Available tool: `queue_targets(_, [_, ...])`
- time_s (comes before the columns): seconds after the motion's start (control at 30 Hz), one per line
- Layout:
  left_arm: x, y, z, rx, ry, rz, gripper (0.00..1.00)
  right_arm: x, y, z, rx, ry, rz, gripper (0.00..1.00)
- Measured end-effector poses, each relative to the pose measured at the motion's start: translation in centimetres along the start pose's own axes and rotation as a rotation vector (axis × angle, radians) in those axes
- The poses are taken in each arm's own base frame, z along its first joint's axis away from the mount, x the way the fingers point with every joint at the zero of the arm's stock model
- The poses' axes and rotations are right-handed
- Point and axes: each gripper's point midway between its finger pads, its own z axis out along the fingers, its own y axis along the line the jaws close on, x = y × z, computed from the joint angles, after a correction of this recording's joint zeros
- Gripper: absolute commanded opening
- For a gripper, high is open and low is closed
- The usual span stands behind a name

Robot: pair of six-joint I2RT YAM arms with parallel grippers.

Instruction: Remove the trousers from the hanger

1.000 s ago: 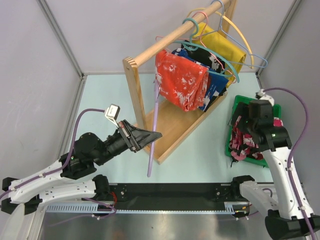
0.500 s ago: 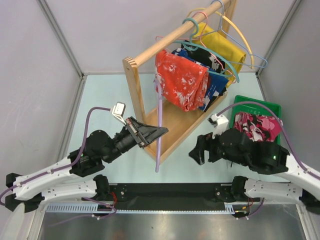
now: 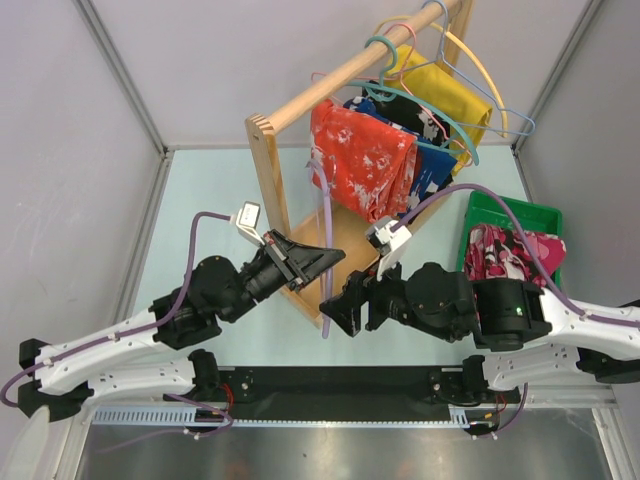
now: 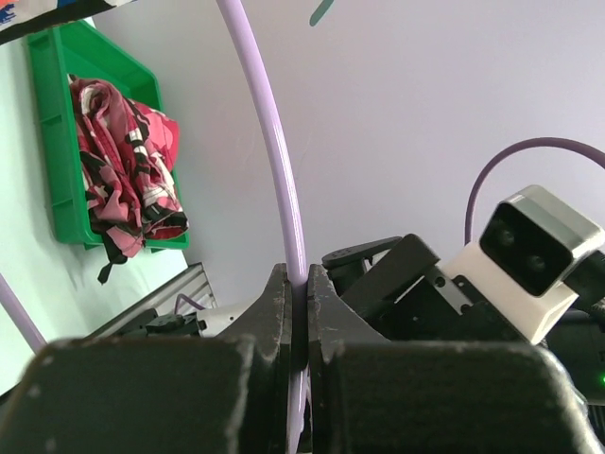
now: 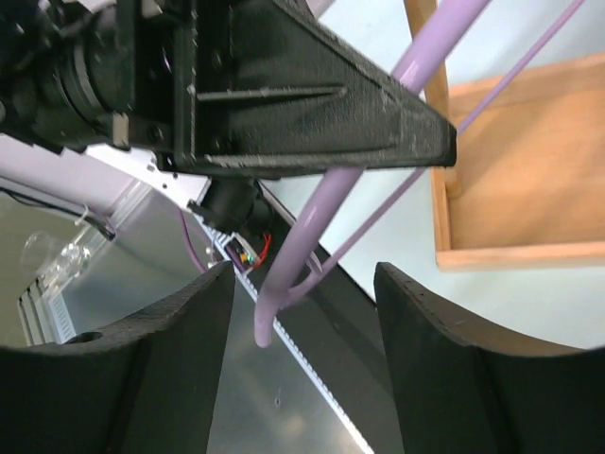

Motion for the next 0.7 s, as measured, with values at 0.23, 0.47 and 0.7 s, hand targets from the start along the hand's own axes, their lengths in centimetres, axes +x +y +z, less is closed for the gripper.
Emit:
queue_targets(0.23, [-0.2,-0.4,0.1,0.009,-0.01,-0.004,0.0,-1.3,0.6,0.7,-0.012,-0.075,0.03,0.56])
queue_targets(0.47, [-0.5,-0.3,0.2,0.006,-0.023,-0.006,0.0,0.4,0.3,2.0,0.003,-0.072,0.039,0.43])
queue_targets(0.7, [-0.6,-0.2,0.2,0.0,-0.033,-0.012,0.0,0.7,0.3,2.2,0.008,-0.104,0.082,0.15])
